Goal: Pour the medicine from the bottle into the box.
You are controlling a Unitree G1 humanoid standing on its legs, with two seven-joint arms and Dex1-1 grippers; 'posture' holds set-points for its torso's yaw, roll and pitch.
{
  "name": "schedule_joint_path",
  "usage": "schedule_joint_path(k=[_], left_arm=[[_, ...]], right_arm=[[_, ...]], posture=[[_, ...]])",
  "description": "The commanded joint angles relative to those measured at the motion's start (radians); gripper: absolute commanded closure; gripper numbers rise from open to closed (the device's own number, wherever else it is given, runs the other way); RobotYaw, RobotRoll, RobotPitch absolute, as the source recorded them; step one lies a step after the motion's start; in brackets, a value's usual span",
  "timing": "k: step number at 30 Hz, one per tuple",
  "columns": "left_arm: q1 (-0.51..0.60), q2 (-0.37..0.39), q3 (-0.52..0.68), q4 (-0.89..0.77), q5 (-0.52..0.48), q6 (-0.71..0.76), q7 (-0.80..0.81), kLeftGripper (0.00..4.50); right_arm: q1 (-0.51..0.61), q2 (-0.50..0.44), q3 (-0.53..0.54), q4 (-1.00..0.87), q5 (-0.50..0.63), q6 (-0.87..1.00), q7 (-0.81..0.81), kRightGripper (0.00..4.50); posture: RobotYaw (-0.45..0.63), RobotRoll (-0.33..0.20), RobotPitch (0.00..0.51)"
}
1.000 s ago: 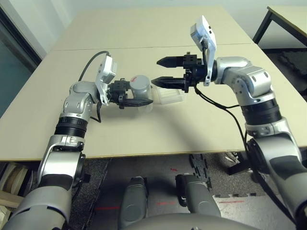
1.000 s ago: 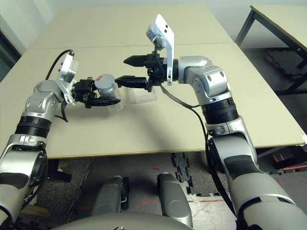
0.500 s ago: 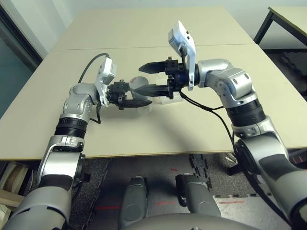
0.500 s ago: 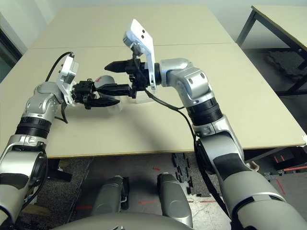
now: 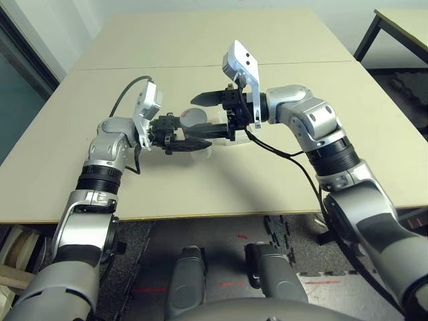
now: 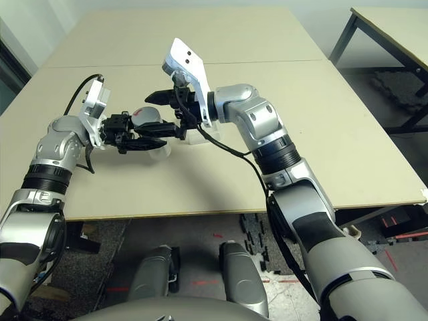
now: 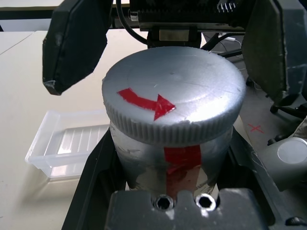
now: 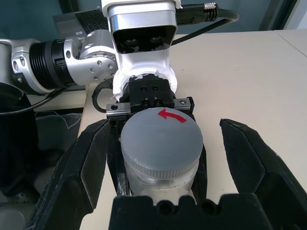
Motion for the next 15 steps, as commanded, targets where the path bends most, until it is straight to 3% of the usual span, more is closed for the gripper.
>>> schedule_joint_path(k=[1, 6, 15], left_arm=[[0.008, 0.005, -0.002, -0.021, 0.008, -0.001, -0.01, 1.86], [0.004, 0.008, -0.002, -0.022, 0.008, 0.003, -0.01, 1.86], [-0.012, 0.013, -0.002, -0.005, 0.014, 0.0, -0.012, 1.86]], right_arm=[[-0.011, 0.005, 0.011, 0.002, -0.011, -0.011, 0.008, 0.39], [-0.008, 0.002, 0.016, 0.008, -0.022, -0.02, 0.016, 1.92], [-0.005, 0.015, -0.026, 0.02, 0.008, 0.016, -0.004, 1.92]], posture=[[-0.05, 0.0, 0.097], [-0.05, 0.0, 0.096], [-0.05, 0.0, 0.096]])
